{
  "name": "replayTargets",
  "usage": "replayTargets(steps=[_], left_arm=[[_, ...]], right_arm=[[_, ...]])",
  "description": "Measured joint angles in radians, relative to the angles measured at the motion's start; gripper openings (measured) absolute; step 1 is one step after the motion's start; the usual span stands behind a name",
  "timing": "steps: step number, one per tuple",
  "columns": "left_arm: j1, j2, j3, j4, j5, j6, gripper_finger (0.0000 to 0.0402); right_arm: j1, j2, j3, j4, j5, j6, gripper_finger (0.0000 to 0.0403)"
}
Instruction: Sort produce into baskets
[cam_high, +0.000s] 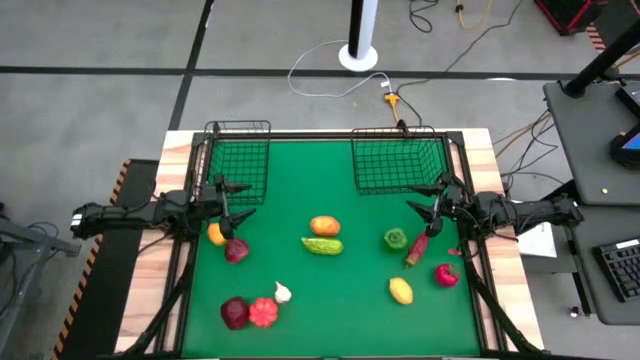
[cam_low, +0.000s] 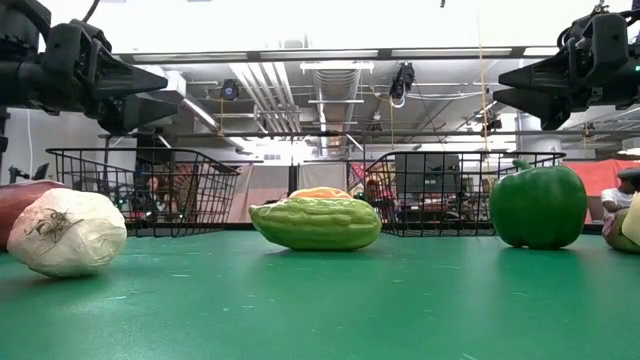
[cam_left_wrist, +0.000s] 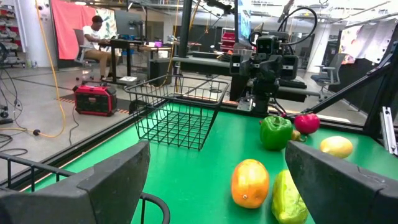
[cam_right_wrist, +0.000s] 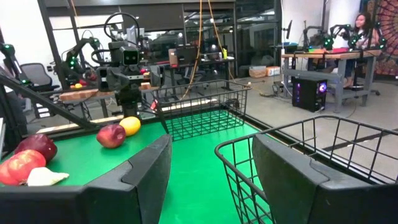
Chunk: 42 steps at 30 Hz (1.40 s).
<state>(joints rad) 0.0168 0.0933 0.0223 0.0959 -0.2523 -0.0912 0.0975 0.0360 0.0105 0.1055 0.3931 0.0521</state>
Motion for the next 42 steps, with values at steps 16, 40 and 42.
replayTargets(steps=[16, 40, 42], left_arm=[[0.000, 0.000, 0.000, 0.008, -0.055, -0.006, 0.0356], [-0.002, 0.002, 0.000, 0.228, -0.124, -0.575, 0.0356], [-0.002, 0.002, 0.000, 0.228, -0.150, -0.580, 0.0356]], right_arm=[[0.000, 0.000, 0.000, 0.003, 0.000, 0.000, 0.0215], [0.000, 0.000, 0.013, 0.041, -0.008, 0.190, 0.0215], [0.000, 0.000, 0.013, 0.041, -0.008, 0.180, 0.0215]])
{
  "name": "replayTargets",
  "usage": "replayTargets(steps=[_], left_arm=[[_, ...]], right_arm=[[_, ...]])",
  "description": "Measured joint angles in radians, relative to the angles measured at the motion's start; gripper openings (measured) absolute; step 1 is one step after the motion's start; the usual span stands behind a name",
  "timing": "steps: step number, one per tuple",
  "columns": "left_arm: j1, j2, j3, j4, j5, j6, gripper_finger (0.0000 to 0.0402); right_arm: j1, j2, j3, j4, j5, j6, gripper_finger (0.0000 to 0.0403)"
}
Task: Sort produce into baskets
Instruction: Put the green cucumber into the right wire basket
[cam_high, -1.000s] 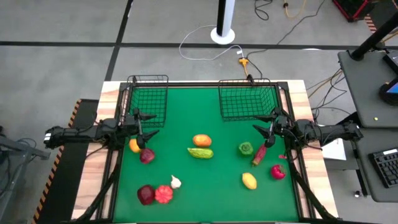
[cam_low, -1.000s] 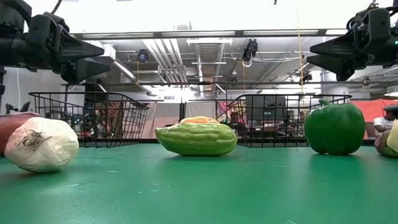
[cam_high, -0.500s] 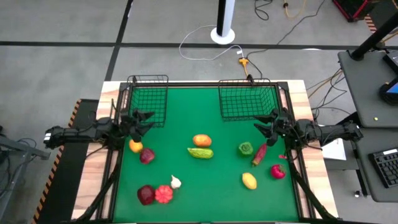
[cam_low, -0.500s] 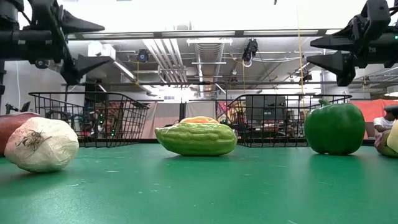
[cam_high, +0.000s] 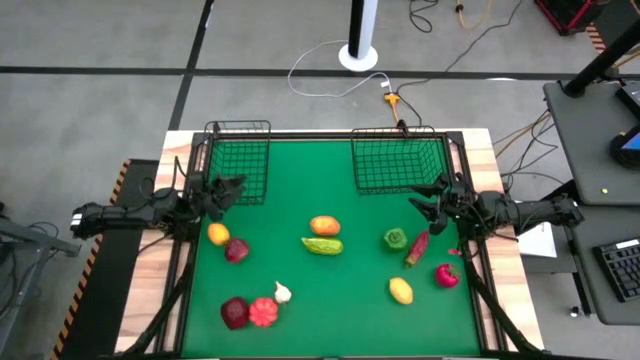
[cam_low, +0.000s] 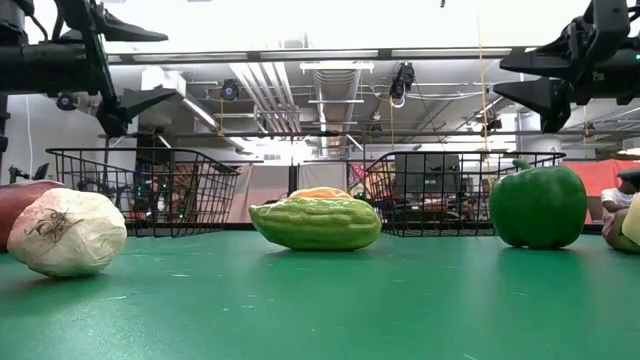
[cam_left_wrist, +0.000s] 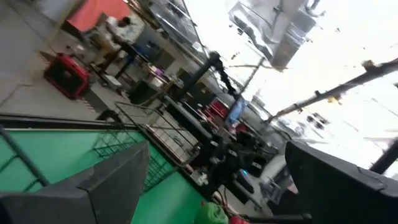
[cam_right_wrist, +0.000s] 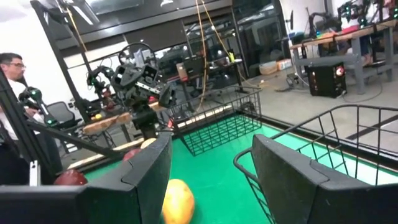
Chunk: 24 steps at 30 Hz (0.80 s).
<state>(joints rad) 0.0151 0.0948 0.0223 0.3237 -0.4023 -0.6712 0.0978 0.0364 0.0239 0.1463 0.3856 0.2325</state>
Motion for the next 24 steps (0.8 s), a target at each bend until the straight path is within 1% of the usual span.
replayTargets(steps=[2, 3, 6, 10, 15, 19, 24], left_arm=[[0.000, -0.002, 0.000, 0.000, -0.015, -0.040, 0.0356], [0.000, -0.003, 0.000, 0.003, -0.007, -0.065, 0.0356], [-0.001, 0.004, 0.000, 0.000, 0.018, -0.076, 0.0356], [0.001, 0.004, 0.000, 0.009, 0.006, -0.087, 0.0356], [-0.002, 0.018, 0.002, 0.028, 0.073, -0.051, 0.0356], [-0.003, 0.079, 0.053, 0.061, 0.079, -0.038, 0.0356], [-0.016, 0.220, 0.171, 0.068, 0.106, 0.016, 0.0356]], right_arm=[[0.000, 0.000, 0.001, 0.000, 0.004, -0.020, 0.0215], [0.000, 0.000, 0.001, 0.001, 0.010, -0.033, 0.0215], [0.000, 0.000, 0.001, 0.000, 0.031, -0.056, 0.0215], [0.000, 0.000, 0.001, -0.003, 0.034, -0.062, 0.0215], [0.000, 0.000, 0.002, -0.007, 0.034, -0.069, 0.0215], [0.000, 0.000, 0.003, -0.007, 0.033, -0.046, 0.0215], [0.000, 0.000, 0.003, -0.010, 0.033, -0.042, 0.0215]])
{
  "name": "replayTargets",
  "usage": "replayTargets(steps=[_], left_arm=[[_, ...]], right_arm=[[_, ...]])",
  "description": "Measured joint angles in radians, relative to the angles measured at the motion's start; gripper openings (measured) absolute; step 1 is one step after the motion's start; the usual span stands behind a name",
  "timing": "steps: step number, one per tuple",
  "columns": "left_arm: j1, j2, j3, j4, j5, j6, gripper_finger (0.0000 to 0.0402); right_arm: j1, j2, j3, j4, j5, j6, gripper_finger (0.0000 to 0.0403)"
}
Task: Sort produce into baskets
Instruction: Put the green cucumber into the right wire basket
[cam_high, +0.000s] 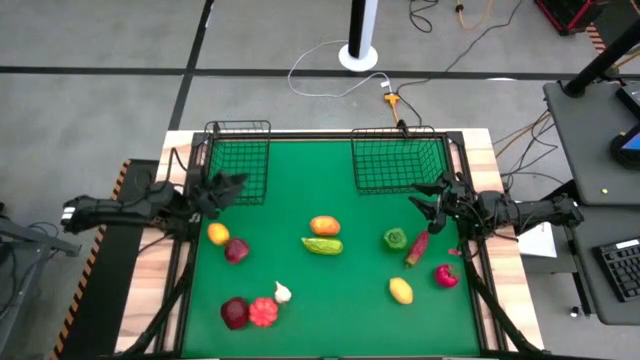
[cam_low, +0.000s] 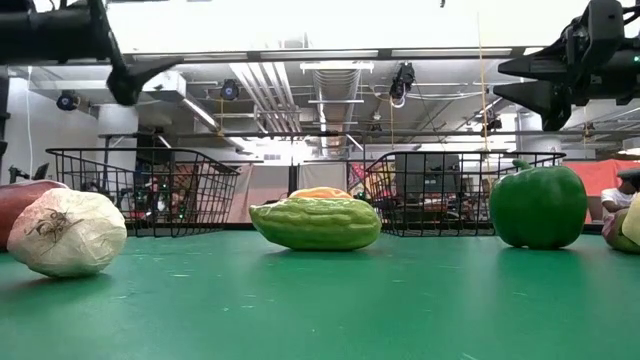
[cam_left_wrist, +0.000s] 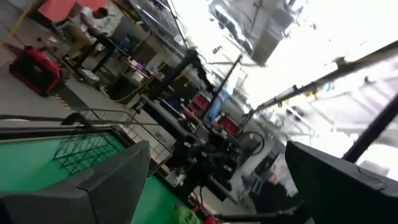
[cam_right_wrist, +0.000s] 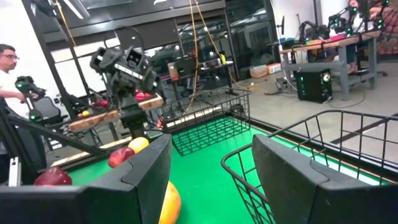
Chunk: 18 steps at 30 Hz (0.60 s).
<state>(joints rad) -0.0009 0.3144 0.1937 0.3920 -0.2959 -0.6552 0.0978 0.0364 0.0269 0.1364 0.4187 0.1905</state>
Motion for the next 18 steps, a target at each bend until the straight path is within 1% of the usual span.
replayTargets(steps=[4, 6, 8, 13, 15, 18], left_arm=[[-0.024, 0.157, 0.117, -0.008, 0.017, 0.060, 0.0356], [-0.038, 0.242, 0.189, -0.049, 0.022, 0.082, 0.0356], [-0.048, 0.316, 0.279, -0.165, 0.026, 0.090, 0.0356], [-0.082, 0.496, 0.530, -0.573, 0.029, 0.100, 0.0356], [-0.108, 0.571, 0.620, -0.720, 0.053, 0.119, 0.0356], [-0.167, 0.680, 0.733, -0.868, 0.079, 0.174, 0.0356]], right_arm=[[0.000, 0.000, 0.000, 0.001, 0.000, 0.000, 0.0215], [0.000, 0.000, 0.000, 0.001, 0.000, 0.000, 0.0215], [0.000, 0.000, 0.000, 0.002, 0.000, 0.000, 0.0215], [0.000, 0.000, 0.000, 0.002, 0.000, 0.027, 0.0215], [0.000, 0.000, 0.000, 0.002, 0.000, 0.028, 0.0215], [0.000, 0.000, 0.000, 0.001, 0.001, 0.000, 0.0215]])
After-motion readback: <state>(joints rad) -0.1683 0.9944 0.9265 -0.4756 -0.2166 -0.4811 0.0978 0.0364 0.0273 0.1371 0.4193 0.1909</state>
